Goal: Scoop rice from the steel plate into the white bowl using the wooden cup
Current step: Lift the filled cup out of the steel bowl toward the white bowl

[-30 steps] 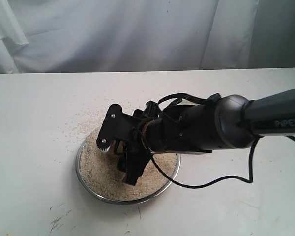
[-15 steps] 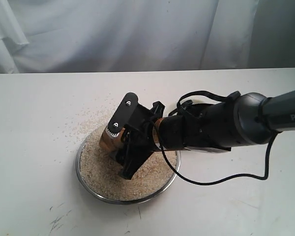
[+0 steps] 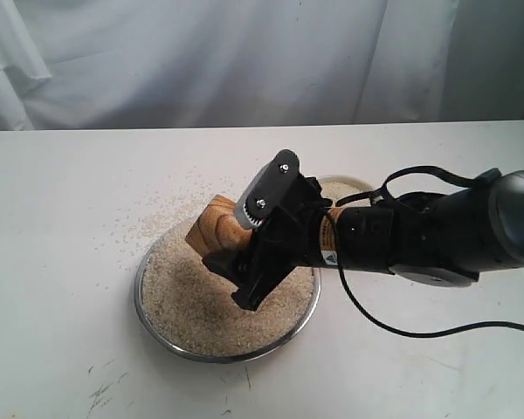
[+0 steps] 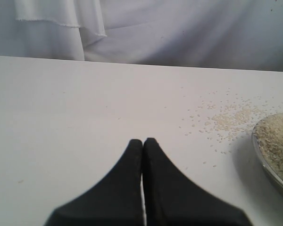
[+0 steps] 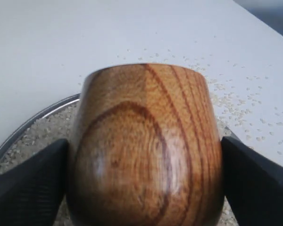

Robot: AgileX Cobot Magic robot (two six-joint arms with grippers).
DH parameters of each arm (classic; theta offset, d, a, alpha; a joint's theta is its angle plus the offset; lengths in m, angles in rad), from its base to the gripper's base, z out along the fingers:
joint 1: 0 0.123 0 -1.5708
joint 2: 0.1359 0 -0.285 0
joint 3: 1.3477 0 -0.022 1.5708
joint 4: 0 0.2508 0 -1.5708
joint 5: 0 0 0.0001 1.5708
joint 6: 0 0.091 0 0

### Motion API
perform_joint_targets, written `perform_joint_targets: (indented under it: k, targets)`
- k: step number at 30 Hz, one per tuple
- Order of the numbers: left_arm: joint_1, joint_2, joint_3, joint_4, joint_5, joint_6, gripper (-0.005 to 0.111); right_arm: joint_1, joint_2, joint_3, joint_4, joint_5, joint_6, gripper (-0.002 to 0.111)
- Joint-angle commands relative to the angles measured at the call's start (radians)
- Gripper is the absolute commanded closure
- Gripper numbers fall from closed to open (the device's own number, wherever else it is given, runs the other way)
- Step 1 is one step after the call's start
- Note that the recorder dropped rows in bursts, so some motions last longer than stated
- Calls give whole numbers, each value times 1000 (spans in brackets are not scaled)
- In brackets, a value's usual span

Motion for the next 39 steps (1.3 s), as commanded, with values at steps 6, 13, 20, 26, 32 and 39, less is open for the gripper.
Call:
perform_joint_targets:
  k: [6, 13, 20, 26, 32, 39]
  targets:
    - [-3, -4, 5, 1, -13, -1, 107, -30, -129, 19, -11, -28, 7, 108]
    - [-3, -4, 5, 1, -13, -1, 107, -30, -207, 19, -18, 35, 11, 108]
    - [-3, -4, 5, 1, -13, -1, 107, -86, -232, 19, -103, 103, 36, 108]
    - [-3, -4, 5, 1, -13, -1, 107, -131, -235, 19, -179, 125, 47, 108]
    - [-3, -4, 5, 1, -13, -1, 107, -198, -236, 19, -222, 155, 47, 108]
    - [-3, -4, 5, 1, -13, -1, 107, -274, -236, 15, -233, 155, 3, 108]
